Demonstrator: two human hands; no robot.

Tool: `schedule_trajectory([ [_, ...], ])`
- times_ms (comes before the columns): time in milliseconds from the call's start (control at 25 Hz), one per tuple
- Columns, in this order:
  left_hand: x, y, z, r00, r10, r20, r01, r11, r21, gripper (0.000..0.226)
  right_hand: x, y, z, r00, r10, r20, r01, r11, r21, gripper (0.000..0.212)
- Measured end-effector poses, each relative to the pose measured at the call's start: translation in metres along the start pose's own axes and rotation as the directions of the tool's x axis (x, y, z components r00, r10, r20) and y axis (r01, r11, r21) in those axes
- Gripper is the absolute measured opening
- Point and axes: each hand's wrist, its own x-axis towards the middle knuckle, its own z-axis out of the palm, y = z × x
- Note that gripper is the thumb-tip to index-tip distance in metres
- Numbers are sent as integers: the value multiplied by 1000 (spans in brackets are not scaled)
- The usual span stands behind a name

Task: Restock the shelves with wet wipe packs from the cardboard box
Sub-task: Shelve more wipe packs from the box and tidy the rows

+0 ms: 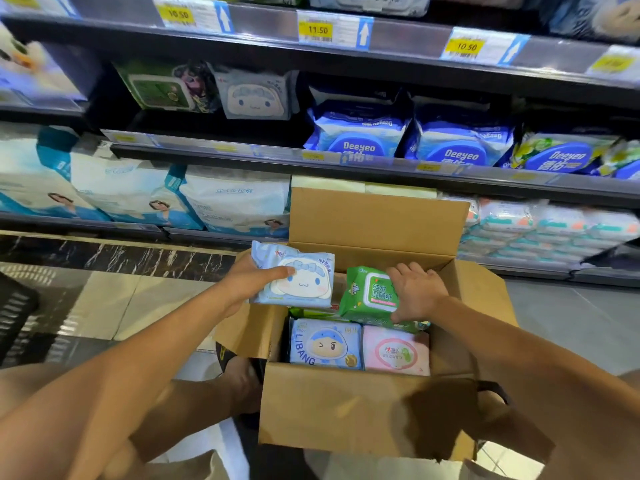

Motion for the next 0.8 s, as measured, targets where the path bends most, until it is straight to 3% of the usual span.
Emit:
schedule_trajectory([
  [200, -12, -6, -25, 999, -25, -34, 22, 996, -86, 43, -2, -55, -13, 992, -116, -50, 117, 993, 11, 109],
  [400, -16, -12, -44, 999, -45, -5, 44, 989, -143, 57, 5, -97, 11, 985, -152, -81, 157, 986, 59, 110],
  [560, -16, -13, -45, 999, -35, 13, 37, 982, -185, 45, 17, -89, 29, 986, -155, -56, 164, 952, 259, 117],
  [680, -16, -12, -46, 999, -39, 24, 43, 978, -204, 52, 19, -76, 33, 992, -117, -38, 116, 784, 610, 101],
  [760, -15, -13, -46, 998, -42, 37, 49, 977, -207, 63, 24, -72, 40, 997, 18, -73, 44, 649, 759, 88],
  [800, -15, -13, -46, 998, -41, 42, 49, 976, -210, 67, 29, -71, 46, 991, 113, -72, -11, 607, 795, 92],
])
